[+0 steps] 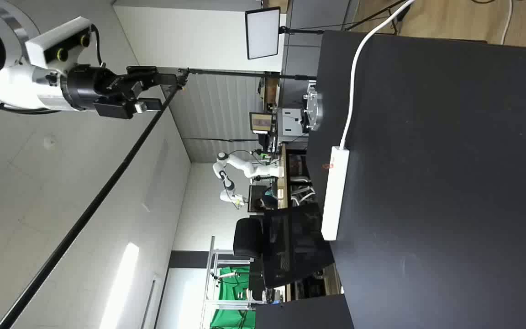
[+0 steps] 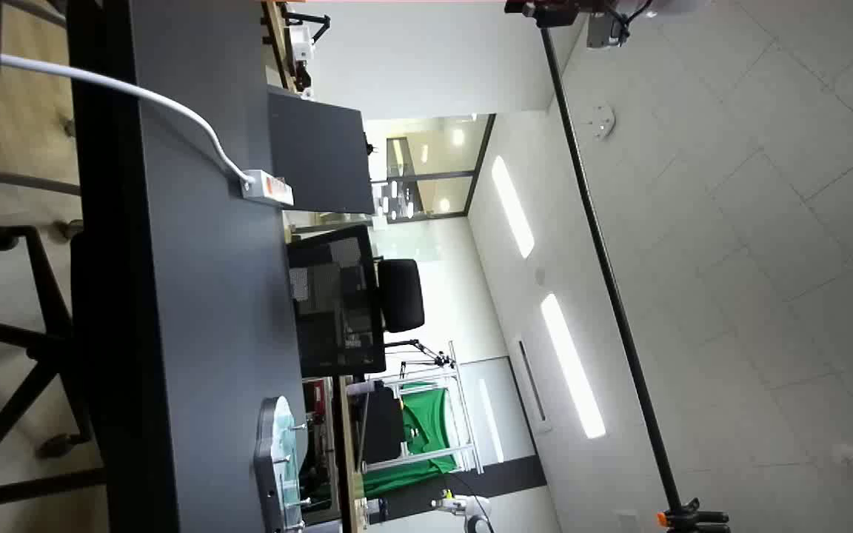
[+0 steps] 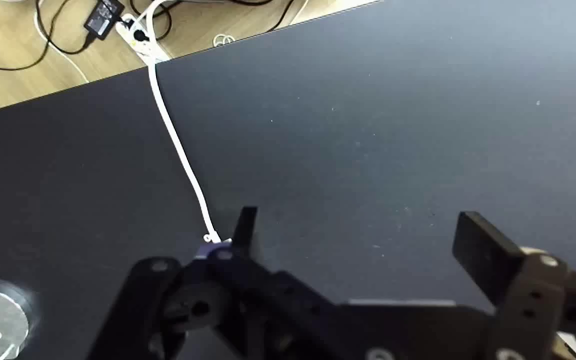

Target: Turn on the extension cable

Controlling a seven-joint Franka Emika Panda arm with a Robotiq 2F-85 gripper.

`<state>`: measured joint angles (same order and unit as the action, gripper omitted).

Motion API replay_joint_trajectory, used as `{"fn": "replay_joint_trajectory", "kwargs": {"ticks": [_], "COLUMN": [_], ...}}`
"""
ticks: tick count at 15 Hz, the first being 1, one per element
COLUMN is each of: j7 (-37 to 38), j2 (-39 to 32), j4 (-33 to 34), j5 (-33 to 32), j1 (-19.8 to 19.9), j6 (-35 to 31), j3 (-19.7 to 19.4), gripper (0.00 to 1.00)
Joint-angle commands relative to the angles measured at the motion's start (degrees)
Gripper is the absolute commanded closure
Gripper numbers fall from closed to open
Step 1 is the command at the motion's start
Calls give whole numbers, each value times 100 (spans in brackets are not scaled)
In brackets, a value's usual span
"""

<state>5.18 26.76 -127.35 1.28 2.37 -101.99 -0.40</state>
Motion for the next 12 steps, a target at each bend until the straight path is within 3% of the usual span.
{"fn": "replay_joint_trajectory", "kwargs": {"ticks": [1,11,12], "j7": [0,0,-361], "j2": [-7,-7,-104], "j4": [10,10,15], "j5": [-2,-2,-20], "j1": [-5,-5,-67], "j6": [-2,-16,-108], "j3": [-6,-6,-75], "gripper": [0,0,0]}}
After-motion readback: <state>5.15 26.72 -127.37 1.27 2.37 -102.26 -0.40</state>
